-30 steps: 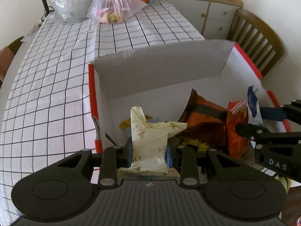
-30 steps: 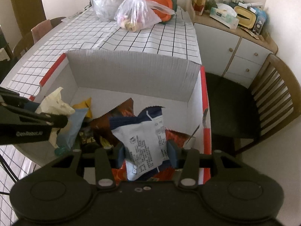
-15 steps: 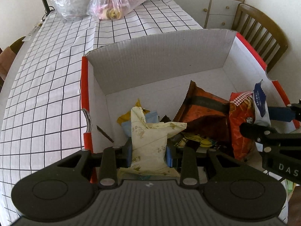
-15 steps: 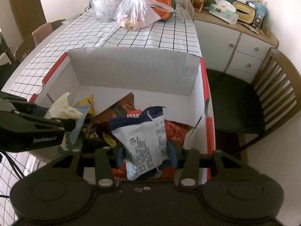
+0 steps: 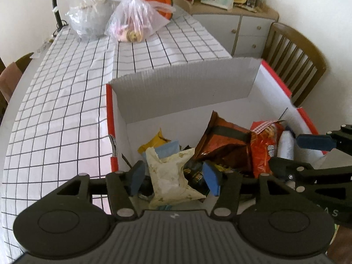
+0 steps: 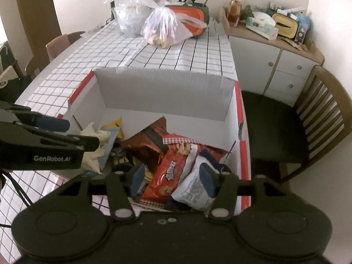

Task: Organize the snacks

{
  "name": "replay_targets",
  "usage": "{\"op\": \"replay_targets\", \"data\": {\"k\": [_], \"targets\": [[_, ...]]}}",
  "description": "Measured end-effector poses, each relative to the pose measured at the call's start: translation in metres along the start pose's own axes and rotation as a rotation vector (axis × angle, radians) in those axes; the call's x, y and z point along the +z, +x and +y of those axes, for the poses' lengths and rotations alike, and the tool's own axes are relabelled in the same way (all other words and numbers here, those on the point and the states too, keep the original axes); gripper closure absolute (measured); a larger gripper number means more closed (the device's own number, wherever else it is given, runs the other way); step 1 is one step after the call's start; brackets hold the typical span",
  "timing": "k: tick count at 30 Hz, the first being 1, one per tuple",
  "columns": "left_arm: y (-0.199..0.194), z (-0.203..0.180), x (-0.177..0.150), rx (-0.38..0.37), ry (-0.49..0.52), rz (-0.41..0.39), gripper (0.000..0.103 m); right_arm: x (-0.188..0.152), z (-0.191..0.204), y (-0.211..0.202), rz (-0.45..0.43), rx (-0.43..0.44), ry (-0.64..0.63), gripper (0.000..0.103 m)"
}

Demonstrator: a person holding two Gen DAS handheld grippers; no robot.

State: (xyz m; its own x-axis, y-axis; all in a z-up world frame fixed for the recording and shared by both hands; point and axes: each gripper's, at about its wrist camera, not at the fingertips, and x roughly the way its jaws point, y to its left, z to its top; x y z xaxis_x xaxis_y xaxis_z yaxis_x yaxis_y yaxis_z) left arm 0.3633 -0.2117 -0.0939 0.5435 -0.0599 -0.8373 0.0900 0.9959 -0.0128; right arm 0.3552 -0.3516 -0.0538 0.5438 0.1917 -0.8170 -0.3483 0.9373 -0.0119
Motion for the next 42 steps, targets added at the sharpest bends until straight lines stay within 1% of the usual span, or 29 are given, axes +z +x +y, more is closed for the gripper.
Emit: {"op": "replay_targets", "data": {"k": [2, 7, 12, 13, 14, 16, 25, 27, 28, 29, 32, 35, 39, 41, 42], "targets": [[-0.006, 0.002, 0.000, -0.008, -0.004, -0.011, 0.045, 0.001, 0.002, -0.006, -0.013, -0.003, 0.000, 0.042], [-0.022, 0.006, -0.001, -0.019, -0.011, -0.045, 0.042, 0.002, 0.008, -0.020, -0.045, 0.004, 0.010, 0.042], [-0.042, 0.012, -0.004, -0.026, -0.013, -0.091, 0.041, 0.000, 0.011, -0.041, -0.093, 0.019, 0.022, 0.040], [-0.047, 0.013, -0.005, -0.027, -0.012, -0.103, 0.040, -0.001, 0.012, -0.046, -0.105, 0.022, 0.022, 0.035], [-0.050, 0.014, -0.006, -0.030, -0.012, -0.110, 0.039, -0.001, 0.013, -0.050, -0.118, 0.021, 0.024, 0.024], [-0.057, 0.017, -0.007, -0.041, -0.017, -0.125, 0.036, -0.003, 0.013, -0.061, -0.156, 0.027, 0.034, 0.016], [-0.090, 0.025, -0.016, -0.063, -0.018, -0.193, 0.028, -0.006, 0.021, -0.093, -0.230, 0.067, 0.049, 0.016], [-0.097, 0.027, -0.019, -0.073, -0.018, -0.206, 0.026, -0.007, 0.024, -0.099, -0.243, 0.068, 0.050, 0.011], [-0.100, 0.027, -0.020, -0.074, -0.018, -0.212, 0.024, -0.008, 0.025, -0.102, -0.254, 0.063, 0.052, 0.002], [-0.104, 0.028, -0.022, -0.076, -0.019, -0.220, 0.024, -0.010, 0.025, -0.105, -0.266, 0.063, 0.054, 0.001], [-0.112, 0.030, -0.026, -0.087, -0.023, -0.236, 0.019, -0.013, 0.026, -0.112, -0.285, 0.074, 0.064, 0.000], [-0.118, 0.031, -0.031, -0.095, -0.025, -0.245, 0.019, -0.016, 0.023, -0.116, -0.295, 0.076, 0.080, 0.000], [-0.124, 0.034, -0.038, -0.127, -0.036, -0.249, 0.019, -0.022, 0.019, -0.122, -0.309, 0.074, 0.117, 0.000], [-0.127, 0.034, -0.041, -0.138, -0.045, -0.251, 0.014, -0.025, 0.019, -0.125, -0.317, 0.078, 0.134, 0.000], [-0.128, 0.034, -0.043, -0.147, -0.048, -0.256, 0.006, -0.027, 0.018, -0.126, -0.323, 0.082, 0.144, 0.000]]}}
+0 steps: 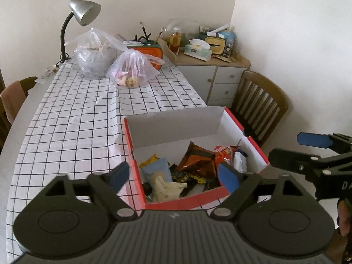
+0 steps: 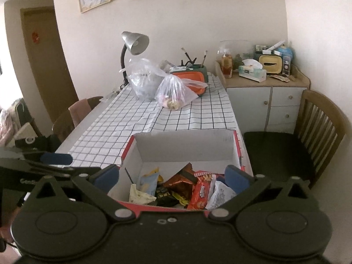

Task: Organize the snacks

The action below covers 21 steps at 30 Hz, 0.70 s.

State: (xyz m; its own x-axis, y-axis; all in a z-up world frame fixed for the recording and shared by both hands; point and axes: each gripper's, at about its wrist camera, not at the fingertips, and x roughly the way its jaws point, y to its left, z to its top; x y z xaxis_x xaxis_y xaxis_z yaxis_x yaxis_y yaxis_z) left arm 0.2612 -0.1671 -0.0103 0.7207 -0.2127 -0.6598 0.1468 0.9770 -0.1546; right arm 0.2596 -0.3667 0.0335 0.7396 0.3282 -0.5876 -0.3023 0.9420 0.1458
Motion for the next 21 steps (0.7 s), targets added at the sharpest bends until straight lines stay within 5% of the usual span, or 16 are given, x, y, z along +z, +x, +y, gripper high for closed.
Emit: {"op": "replay_targets", "data": {"k": [1, 21], "targets": [[-0.002, 0.000, -0.001, -0.009, -0.004, -0.005, 0.000, -0.001, -0.001, -0.002, -0.006, -0.001, 0.008, 0.000], [-0.015, -0.013, -0.003, -0.009, -0.020, -0.023, 0.000, -0.011, 0.001, -0.023, -0.099, -0.018, 0.026, 0.000]]}}
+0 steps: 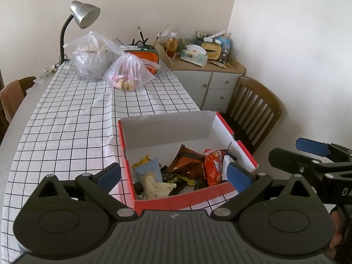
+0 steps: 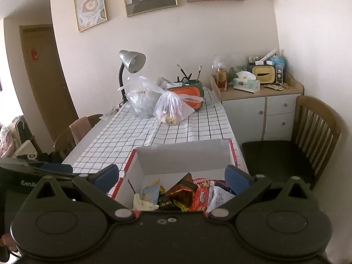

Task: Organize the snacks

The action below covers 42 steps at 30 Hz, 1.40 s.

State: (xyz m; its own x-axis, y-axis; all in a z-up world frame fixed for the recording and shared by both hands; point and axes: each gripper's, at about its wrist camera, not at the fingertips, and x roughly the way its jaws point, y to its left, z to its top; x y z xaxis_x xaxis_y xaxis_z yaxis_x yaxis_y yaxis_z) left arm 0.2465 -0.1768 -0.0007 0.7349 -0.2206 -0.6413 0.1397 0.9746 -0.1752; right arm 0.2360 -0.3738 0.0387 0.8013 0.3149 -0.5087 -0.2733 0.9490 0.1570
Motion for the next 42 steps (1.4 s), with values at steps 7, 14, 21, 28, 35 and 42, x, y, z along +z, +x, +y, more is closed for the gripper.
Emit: {"op": "replay_targets", "data": {"k": [7, 14, 21, 28, 35, 42], "targets": [[-0.002, -0.001, -0.001, 0.003, -0.001, -0.009, 0.000, 0.001, 0.001, -0.001, -0.007, -0.020, -0.003, 0.000], [-0.003, -0.002, 0.000, 0.004, -0.006, -0.014, 0.000, -0.001, 0.000, 0.001, -0.006, -0.008, 0.001, 0.000], [-0.006, -0.003, 0.000, 0.016, -0.007, -0.023, 0.000, -0.002, -0.005, 0.002, 0.014, -0.026, 0.040, 0.000], [-0.006, -0.004, 0.000, 0.018, -0.003, -0.024, 0.000, -0.004, -0.003, 0.001, 0.008, -0.017, 0.041, 0.000], [-0.008, -0.005, 0.002, 0.012, -0.002, -0.028, 0.000, -0.003, -0.004, 0.001, 0.002, -0.040, 0.053, 0.000], [-0.012, -0.005, 0.002, 0.002, -0.005, -0.042, 0.000, -0.003, -0.002, 0.004, 0.003, -0.058, 0.031, 0.000]]}}
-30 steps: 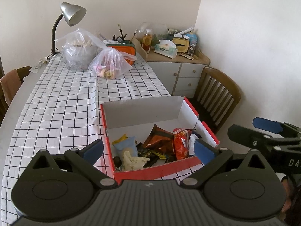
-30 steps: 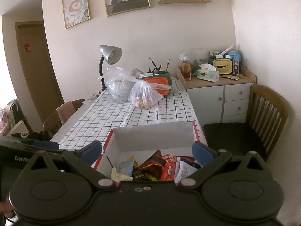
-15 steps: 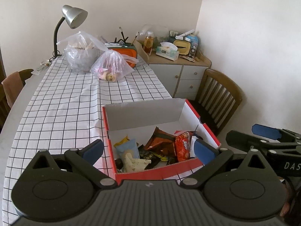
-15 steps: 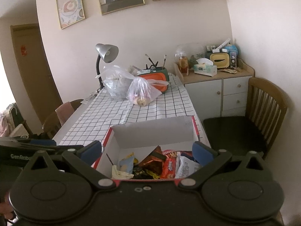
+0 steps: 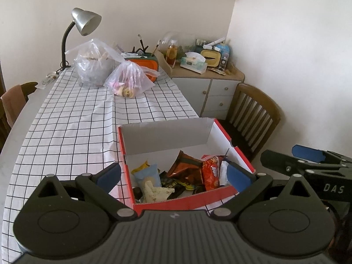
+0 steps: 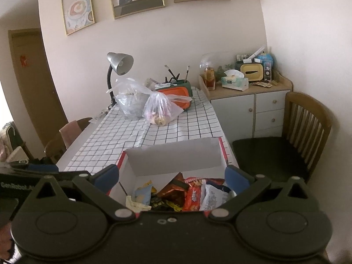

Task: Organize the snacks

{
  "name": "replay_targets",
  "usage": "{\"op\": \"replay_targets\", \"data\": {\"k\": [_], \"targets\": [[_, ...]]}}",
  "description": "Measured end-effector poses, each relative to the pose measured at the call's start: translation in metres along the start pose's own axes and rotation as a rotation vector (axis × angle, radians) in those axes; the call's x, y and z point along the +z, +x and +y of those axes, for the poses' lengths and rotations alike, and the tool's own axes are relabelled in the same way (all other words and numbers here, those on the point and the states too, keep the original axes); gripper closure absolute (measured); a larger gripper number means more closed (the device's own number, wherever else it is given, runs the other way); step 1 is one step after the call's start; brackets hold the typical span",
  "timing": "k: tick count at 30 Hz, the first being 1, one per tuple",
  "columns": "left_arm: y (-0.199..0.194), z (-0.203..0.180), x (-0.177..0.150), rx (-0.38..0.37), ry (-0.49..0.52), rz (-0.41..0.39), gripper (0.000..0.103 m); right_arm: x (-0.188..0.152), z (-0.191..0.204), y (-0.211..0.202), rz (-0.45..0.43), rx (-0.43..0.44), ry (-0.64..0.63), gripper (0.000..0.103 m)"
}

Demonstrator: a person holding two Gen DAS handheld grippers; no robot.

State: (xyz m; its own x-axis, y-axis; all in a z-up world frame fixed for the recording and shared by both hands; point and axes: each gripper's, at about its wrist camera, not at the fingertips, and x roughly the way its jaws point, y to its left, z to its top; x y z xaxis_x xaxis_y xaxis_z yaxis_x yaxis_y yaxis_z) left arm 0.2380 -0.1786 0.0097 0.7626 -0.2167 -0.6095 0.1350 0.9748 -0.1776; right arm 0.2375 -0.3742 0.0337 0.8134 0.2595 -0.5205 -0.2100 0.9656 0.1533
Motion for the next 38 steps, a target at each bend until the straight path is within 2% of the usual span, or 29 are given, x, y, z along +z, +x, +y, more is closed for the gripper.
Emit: {"op": "replay_targets", "data": {"k": [23, 38], "targets": [[0.0000, -0.0025, 0.0000, 0.000, 0.008, -0.015, 0.000, -0.0013, 0.0015, 0.0023, 0.009, -0.001, 0.001, 0.000], [0.0025, -0.0017, -0.0024, -0.019, 0.014, 0.006, 0.000, -0.0060, 0.0026, -0.0010, 0.025, -0.015, 0.018, 0.000]]}}
